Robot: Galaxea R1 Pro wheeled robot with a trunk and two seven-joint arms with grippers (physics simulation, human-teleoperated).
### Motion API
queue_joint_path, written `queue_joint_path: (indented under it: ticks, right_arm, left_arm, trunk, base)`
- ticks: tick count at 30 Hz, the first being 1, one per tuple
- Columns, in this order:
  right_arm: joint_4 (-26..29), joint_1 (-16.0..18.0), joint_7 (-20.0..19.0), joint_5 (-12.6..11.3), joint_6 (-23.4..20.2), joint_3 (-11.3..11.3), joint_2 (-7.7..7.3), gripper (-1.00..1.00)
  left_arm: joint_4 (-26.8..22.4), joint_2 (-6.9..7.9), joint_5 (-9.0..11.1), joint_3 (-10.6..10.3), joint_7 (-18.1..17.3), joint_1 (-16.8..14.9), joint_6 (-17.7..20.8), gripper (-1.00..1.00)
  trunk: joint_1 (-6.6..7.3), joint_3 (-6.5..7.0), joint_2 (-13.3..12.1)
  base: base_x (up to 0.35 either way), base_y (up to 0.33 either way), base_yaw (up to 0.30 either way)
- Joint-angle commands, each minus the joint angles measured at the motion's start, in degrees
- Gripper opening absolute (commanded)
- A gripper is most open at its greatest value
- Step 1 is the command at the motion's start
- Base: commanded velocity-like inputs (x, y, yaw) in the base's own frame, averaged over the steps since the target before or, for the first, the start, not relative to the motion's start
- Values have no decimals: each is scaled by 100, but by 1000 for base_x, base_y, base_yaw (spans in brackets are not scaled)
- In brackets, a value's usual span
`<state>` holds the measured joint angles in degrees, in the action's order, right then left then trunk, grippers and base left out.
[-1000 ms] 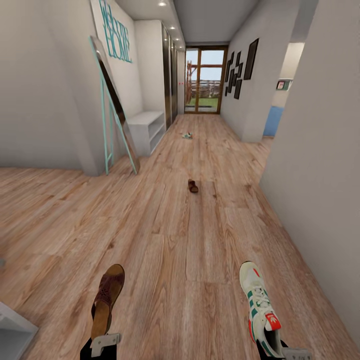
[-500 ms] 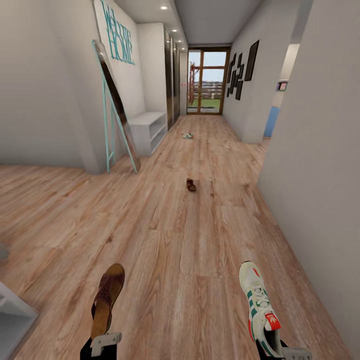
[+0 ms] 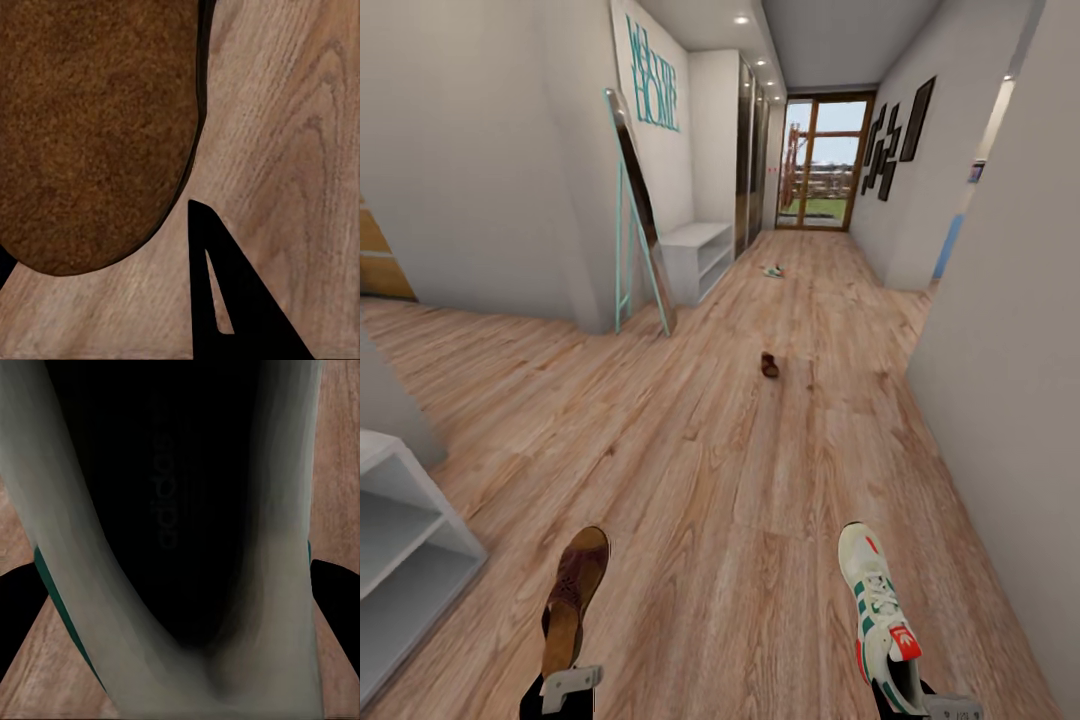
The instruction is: Pick up the two gym shoes and the two sandals from the corridor floor and place them onto the hallstand (shoe rack) in the corridor, making sure they are on the rack and not on the floor. Arrange them so the two gym shoes are next to each other and the two sandals are next to each other.
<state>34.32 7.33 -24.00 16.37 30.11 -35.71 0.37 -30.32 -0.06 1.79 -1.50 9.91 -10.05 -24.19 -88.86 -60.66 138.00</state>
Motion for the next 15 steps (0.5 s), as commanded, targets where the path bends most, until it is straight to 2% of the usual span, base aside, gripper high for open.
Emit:
queue_joint_path:
  ticks: [1,8,15]
  right_arm:
    - [-3,6,-45,24,21,-42,5,-100]
    - [3,7,-51,24,21,-34,10,-100]
    - [-3,6,-52,24,21,-33,15,-100]
  left_arm:
    - [6,0,14,-17,28,-3,-41,-100]
    - [24,-2,14,-17,28,-2,-129,-100]
    - [26,-3,16,-17,28,-4,-138,-100]
  trunk:
    - [4,-4,2]
    - [4,-4,2]
    - [4,-4,2]
  base:
    - [-289,-128,277]
    - [-249,-61,277]
    - [-52,-7,278]
